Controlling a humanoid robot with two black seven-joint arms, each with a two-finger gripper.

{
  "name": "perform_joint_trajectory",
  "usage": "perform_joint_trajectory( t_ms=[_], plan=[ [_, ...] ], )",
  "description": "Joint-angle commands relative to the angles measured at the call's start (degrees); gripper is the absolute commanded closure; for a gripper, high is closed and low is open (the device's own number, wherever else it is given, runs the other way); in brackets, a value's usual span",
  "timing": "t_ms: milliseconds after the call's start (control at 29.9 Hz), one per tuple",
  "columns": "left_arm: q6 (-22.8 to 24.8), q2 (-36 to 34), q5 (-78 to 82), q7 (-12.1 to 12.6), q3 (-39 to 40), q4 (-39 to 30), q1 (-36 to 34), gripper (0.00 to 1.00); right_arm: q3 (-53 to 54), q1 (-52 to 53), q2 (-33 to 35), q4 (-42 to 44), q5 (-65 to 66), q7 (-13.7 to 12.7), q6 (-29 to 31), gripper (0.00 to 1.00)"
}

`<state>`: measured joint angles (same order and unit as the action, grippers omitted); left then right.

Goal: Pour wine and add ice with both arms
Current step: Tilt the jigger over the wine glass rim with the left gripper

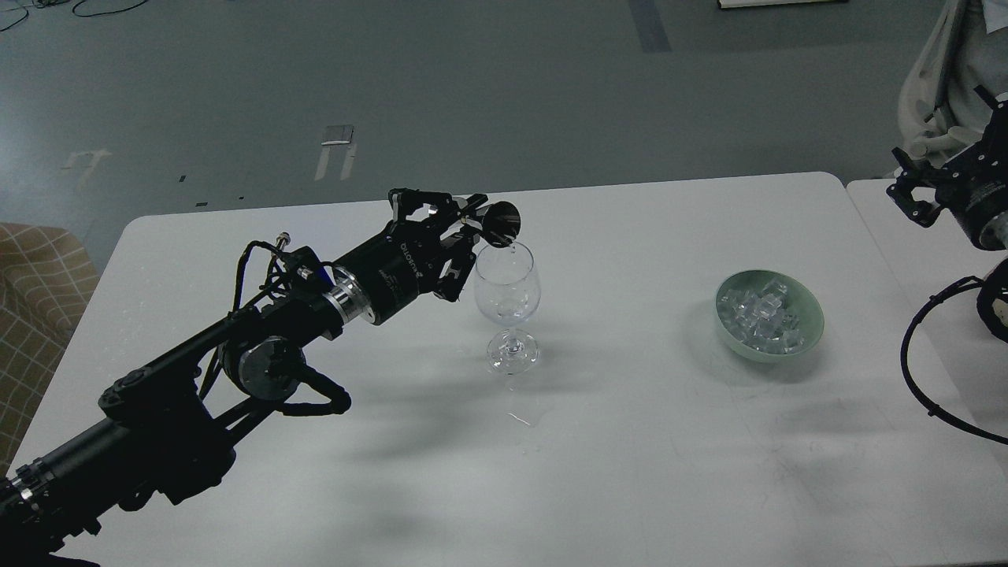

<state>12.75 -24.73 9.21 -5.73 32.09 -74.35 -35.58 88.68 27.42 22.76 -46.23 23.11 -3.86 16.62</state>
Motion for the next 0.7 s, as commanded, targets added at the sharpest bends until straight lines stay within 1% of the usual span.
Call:
perform_joint_trajectory(
  t_ms=[0,668],
  plan=[
    [0.1,-0.1,0.8,0.0,0.0,0.1,-0.1,1.00,0.0,0.0,0.0,0.0,0.0,0.0,0.0,0.00],
    [0.5,-1.2,6.1,0.2,0.0,0.4,-1.9,1.00,0.1,0.0,0.1,-0.1,-0.1,0.1,0.0,0.00]
  ],
)
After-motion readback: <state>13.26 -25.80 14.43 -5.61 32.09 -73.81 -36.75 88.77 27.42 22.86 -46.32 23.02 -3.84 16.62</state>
